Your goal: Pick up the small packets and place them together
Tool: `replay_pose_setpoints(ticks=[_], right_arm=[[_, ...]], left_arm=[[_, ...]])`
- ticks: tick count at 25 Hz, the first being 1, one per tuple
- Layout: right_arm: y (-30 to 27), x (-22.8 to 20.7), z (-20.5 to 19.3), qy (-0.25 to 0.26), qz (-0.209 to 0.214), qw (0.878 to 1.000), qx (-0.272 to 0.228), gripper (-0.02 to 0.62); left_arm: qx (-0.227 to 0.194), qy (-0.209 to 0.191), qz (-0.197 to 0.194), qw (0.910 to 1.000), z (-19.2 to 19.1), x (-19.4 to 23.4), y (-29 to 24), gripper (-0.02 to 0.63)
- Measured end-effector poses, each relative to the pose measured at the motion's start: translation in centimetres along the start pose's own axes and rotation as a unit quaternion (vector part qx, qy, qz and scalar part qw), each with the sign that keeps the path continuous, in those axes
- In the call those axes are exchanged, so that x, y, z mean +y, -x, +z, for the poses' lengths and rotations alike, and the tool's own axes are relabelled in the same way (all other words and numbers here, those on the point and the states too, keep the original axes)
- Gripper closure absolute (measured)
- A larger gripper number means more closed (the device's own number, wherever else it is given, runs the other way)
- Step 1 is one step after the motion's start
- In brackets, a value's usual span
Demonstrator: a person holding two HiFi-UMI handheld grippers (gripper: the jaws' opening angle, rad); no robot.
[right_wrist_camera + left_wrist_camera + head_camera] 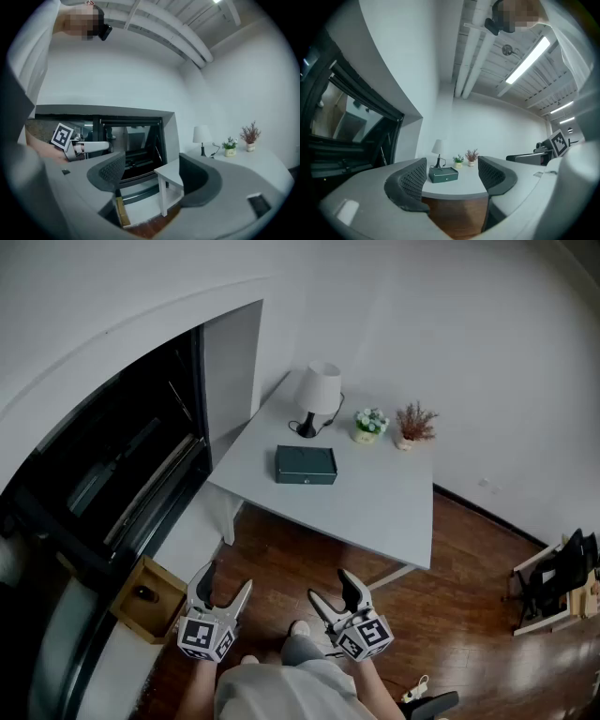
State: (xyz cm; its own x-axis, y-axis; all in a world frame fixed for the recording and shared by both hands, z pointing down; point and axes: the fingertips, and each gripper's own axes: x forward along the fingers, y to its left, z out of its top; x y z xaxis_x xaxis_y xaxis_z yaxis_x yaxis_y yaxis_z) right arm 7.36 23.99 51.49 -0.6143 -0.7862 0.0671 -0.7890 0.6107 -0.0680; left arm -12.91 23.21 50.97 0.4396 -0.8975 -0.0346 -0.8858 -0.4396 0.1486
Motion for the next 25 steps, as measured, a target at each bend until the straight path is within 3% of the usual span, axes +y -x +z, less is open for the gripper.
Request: replay_pose_setpoints(ticks=[4, 10, 18, 25], right_arm=[[-3.1, -4.8, -0.1, -0.007, -0.010, 1.000, -0.015, 0.238], [-10.8, -14.8, -0.3, -0.018, -0.007, 1.000, -0.024, 0.238], [-19.8, -23.6, -2.6, -0.030, 0.041, 0.997, 0.061, 0.239], [-24.5, -27.3, -7.7, -0.066, 0.051, 0.988, 0.133, 0.268]], left_arm=[[0.011, -0.005, -0.010, 0.9999, -1.3, 0.6, -4.6, 0.278], [-0.012, -0.006, -0.007, 0.9999, -1.2, 2.1, -15.3, 0.278], [-0.021, -0.027, 0.006, 0.9994, 1.1, 3.2, -29.5, 0.278], [-0.001, -0.029, 0.008, 0.9995, 0.5, 3.3, -35.4, 0.278]])
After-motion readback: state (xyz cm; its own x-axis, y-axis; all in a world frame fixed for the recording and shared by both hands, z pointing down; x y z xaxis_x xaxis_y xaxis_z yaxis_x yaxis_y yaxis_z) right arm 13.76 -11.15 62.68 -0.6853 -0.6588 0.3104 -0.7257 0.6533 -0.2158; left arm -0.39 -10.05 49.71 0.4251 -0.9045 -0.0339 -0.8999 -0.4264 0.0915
